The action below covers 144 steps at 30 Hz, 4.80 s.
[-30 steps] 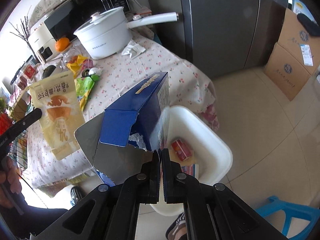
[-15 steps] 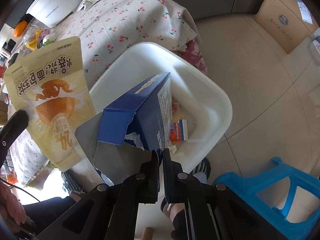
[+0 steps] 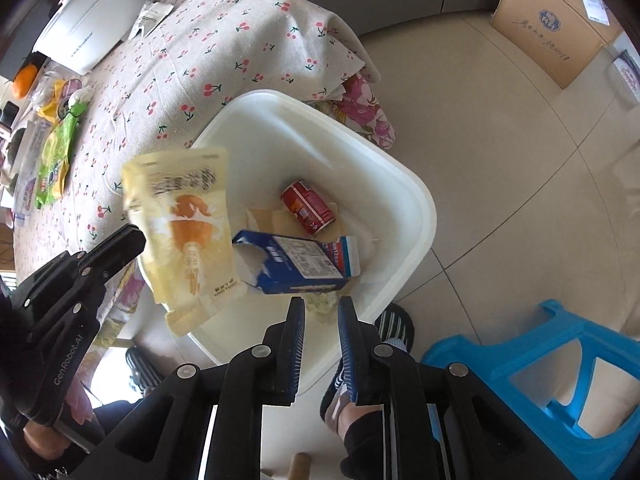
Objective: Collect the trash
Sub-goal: 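Open the left tool to drop the cream snack bag into the bin, then move both tools back over the table toward the green snack bag and bottle, then grasp the green snack bag with the right tool while the left tool grasps the clear water bottle, then carry the green bag and bottle over the bin and open the right tool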
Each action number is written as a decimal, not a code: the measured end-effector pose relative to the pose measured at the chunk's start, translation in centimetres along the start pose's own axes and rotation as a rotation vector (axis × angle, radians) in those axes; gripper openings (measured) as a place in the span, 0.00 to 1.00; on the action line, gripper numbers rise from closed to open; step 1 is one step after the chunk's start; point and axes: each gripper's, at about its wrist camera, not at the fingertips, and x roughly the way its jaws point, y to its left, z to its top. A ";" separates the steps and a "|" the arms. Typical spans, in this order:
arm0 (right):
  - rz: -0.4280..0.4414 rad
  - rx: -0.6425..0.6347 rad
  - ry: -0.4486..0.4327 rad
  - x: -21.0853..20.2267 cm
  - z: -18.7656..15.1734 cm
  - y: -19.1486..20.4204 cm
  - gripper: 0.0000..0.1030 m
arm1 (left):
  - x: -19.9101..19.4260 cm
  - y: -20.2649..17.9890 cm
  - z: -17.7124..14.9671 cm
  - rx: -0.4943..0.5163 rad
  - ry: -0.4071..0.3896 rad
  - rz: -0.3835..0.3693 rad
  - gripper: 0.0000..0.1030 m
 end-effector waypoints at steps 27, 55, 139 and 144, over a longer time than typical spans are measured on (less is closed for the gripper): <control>-0.037 -0.170 -0.263 -3.6 2.4 8.0 0.71 | -9.6 10.8 -2.4 -0.173 -0.135 0.306 0.87; 0.205 -0.394 -0.316 4.2 12.3 32.8 0.74 | -17.5 30.5 -5.7 -0.364 -0.157 0.701 0.99; 0.111 -0.260 -0.434 -11.9 2.4 8.2 0.04 | -8.7 19.9 -4.5 -0.348 0.015 0.248 0.61; 0.054 -0.263 -0.435 -12.4 2.0 7.4 0.04 | -10.9 16.6 -3.5 -0.294 -0.057 0.148 0.61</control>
